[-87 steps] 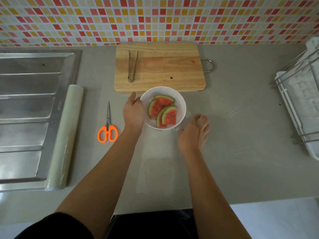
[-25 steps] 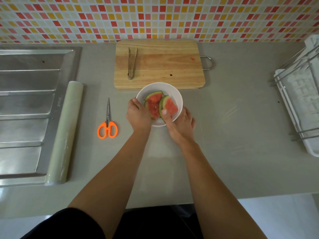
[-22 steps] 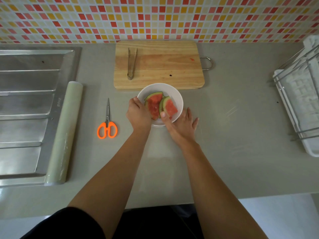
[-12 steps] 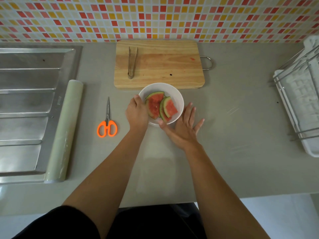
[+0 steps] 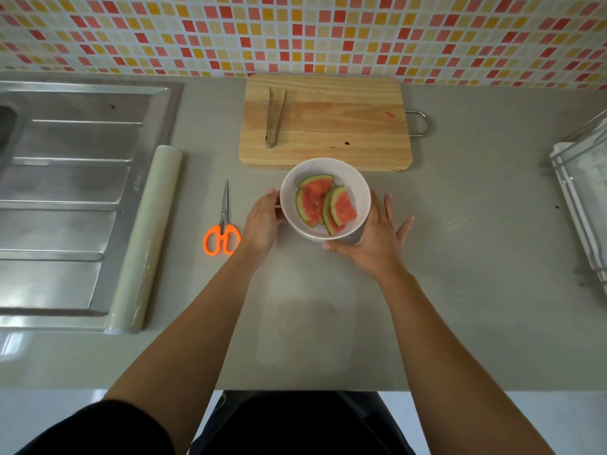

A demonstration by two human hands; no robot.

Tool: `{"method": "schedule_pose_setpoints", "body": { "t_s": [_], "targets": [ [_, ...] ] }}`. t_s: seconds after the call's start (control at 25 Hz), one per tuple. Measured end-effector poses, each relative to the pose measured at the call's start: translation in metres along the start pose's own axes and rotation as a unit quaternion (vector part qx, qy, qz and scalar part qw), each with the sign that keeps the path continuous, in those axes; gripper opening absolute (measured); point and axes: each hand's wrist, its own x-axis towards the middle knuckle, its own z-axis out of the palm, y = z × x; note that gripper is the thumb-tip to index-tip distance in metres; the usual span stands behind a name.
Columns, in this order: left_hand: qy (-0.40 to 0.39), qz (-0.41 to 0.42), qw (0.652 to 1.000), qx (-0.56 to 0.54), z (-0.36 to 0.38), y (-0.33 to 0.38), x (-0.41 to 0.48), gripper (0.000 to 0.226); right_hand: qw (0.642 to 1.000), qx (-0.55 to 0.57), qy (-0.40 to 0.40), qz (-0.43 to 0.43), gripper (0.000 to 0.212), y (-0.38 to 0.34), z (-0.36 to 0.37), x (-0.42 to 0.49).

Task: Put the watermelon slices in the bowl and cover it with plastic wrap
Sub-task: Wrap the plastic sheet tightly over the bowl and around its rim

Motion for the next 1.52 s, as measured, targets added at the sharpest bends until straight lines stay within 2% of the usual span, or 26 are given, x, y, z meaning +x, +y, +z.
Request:
{"method": "schedule_pose_setpoints", "body": {
  "t_s": [0.12, 0.2, 0.28, 0.36, 0.44, 0.56, 0.72, 0.84, 0.92, 1.0, 1.12, 1.24, 1.4, 1.52],
  "targets": [
    [0.034, -0.005, 0.995, 0.098, 0.002, 0.002, 0.002, 0.050, 1.000, -0.019, 0.012, 0.011, 0.126, -0.003, 0.004, -0.001],
    [0.048, 0.026, 0.983, 0.173, 0.003, 0.004, 0.000, 0.051, 0.998, -0.061, -0.003, 0.022, 0.129, -0.002, 0.004, 0.000],
    [0.086, 0.063, 0.977, 0.184, 0.003, 0.005, -0.007, 0.045, 0.995, -0.090, -0.034, 0.024, 0.136, 0.002, 0.006, -0.002],
    [0.158, 0.055, 0.975, 0.147, 0.001, 0.001, -0.012, 0.040, 0.997, -0.048, -0.051, 0.020, 0.138, 0.010, 0.003, -0.005],
    [0.185, 0.021, 0.980, 0.076, -0.001, -0.007, -0.020, 0.027, 0.995, 0.075, -0.061, 0.002, 0.121, 0.018, -0.004, -0.007],
    [0.140, 0.012, 0.990, 0.002, 0.004, -0.012, -0.027, 0.025, 0.968, 0.242, -0.053, -0.032, 0.083, 0.021, -0.016, -0.005],
    [0.122, 0.028, 0.992, 0.003, 0.004, -0.007, -0.022, 0.034, 0.955, 0.297, -0.017, -0.019, 0.048, 0.019, -0.019, 0.000],
    [0.107, 0.035, 0.994, 0.009, -0.002, -0.007, -0.014, 0.029, 0.954, 0.299, -0.003, -0.008, 0.037, 0.018, -0.016, 0.002],
    [0.088, 0.018, 0.996, -0.018, -0.002, -0.008, -0.009, 0.025, 0.944, 0.330, -0.011, 0.011, 0.041, 0.018, -0.014, 0.005],
    [0.089, 0.000, 0.995, -0.036, -0.001, -0.009, -0.008, 0.024, 0.935, 0.352, -0.040, 0.020, 0.057, 0.018, -0.015, 0.006],
    [0.082, -0.013, 0.996, -0.040, -0.001, -0.009, -0.005, 0.021, 0.961, 0.268, -0.060, -0.026, 0.073, 0.020, -0.016, 0.009],
    [0.067, -0.021, 0.997, -0.020, -0.003, -0.008, 0.000, 0.023, 0.971, 0.230, -0.065, -0.022, 0.085, 0.017, -0.018, 0.012],
    [0.070, -0.035, 0.996, -0.044, -0.003, -0.007, 0.002, 0.018, 0.975, 0.212, -0.063, -0.016, 0.078, 0.016, -0.018, 0.016],
    [0.069, -0.034, 0.997, -0.005, -0.002, -0.006, 0.005, 0.019, 0.979, 0.196, -0.053, -0.013, 0.078, 0.015, -0.016, 0.018]
  ]
}}
